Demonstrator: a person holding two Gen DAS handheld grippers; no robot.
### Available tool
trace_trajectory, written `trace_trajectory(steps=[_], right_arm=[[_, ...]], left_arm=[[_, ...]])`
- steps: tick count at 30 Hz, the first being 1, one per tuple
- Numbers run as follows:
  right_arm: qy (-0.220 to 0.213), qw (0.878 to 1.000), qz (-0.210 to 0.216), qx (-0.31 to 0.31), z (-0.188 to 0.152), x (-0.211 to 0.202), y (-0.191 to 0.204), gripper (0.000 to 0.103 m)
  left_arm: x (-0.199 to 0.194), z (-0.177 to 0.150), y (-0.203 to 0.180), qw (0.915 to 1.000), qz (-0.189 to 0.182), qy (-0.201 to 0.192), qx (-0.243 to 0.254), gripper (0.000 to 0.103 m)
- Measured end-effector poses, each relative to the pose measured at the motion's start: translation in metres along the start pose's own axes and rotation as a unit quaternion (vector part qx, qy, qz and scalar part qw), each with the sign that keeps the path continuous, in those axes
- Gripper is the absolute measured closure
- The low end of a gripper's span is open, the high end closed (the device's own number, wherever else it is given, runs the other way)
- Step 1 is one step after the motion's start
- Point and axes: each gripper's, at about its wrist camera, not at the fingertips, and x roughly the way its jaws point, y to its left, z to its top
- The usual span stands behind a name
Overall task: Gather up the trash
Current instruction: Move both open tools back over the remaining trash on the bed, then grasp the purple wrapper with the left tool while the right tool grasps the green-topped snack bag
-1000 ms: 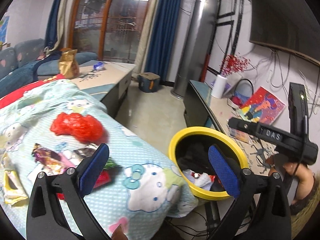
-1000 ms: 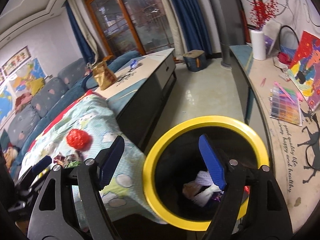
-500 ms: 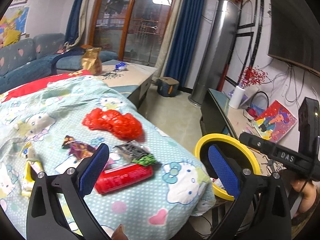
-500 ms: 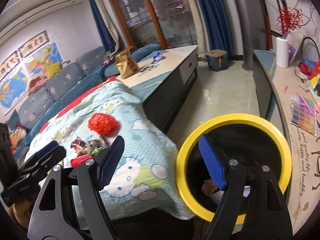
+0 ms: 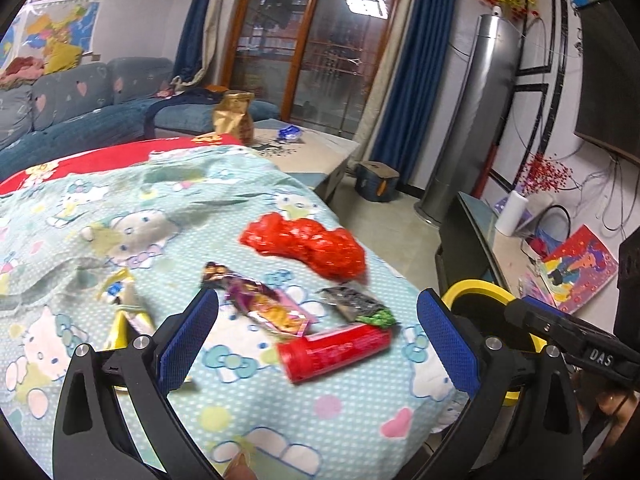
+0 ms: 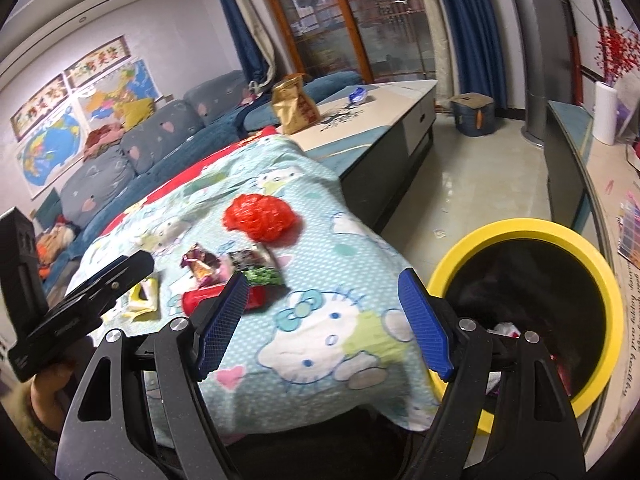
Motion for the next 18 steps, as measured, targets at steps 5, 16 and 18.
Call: trace_trajectory(steps=[5,16,18], right_arm=[[0.009,1.000,0.015,-0.014,-0.001,0.007,0.017,0.034],[0.042,0.998,0.032,-0.034,0.003,0.042,0.041,0.034],[0.053,0.997,0.034,-0.035,0.003,0.051,0.045,0.034]], left_arm=[[0.003,0.001,0.020,0.9997,0.014,0.002,-0.019,0.006],[0.014,0.001,0.053,0.9984,0.027,0.019,-0.047,0.007],[0.017,0.002,0.056,0.9981,0.029,0.022,-0.050,0.007]])
